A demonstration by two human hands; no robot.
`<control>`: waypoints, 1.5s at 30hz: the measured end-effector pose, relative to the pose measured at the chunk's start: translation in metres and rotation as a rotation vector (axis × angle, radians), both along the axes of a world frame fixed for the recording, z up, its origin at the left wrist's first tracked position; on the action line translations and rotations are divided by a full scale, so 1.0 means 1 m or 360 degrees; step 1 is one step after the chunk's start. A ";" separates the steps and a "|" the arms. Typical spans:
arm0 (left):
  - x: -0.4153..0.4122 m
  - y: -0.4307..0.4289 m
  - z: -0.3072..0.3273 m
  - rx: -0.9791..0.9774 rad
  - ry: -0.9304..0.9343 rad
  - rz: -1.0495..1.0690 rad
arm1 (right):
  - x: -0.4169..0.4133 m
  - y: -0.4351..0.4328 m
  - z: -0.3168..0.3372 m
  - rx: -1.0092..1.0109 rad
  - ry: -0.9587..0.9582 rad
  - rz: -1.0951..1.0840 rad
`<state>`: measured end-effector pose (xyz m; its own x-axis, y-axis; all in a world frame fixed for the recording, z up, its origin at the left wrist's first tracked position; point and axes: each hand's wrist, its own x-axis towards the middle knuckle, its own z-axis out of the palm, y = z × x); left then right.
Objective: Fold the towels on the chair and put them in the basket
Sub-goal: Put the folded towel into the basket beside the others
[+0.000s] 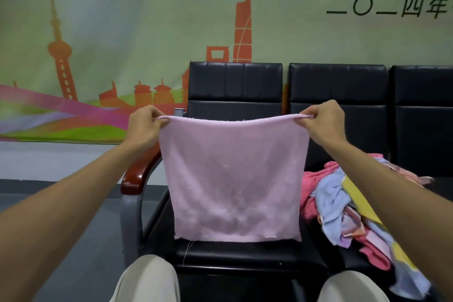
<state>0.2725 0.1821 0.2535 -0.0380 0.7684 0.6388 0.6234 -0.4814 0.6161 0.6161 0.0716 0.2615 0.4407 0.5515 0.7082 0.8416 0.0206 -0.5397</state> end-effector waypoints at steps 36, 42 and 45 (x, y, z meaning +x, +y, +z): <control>0.055 0.086 -0.114 -0.0756 -0.0763 -0.0372 | 0.033 0.070 -0.084 -0.0569 0.0133 -0.0168; 0.082 0.161 -0.189 -0.0909 -0.0786 -0.0206 | 0.056 0.143 -0.153 -0.0675 0.0325 -0.0044; 0.092 0.190 -0.217 -0.0982 -0.0768 -0.0148 | 0.066 0.179 -0.184 -0.0744 0.0340 -0.0037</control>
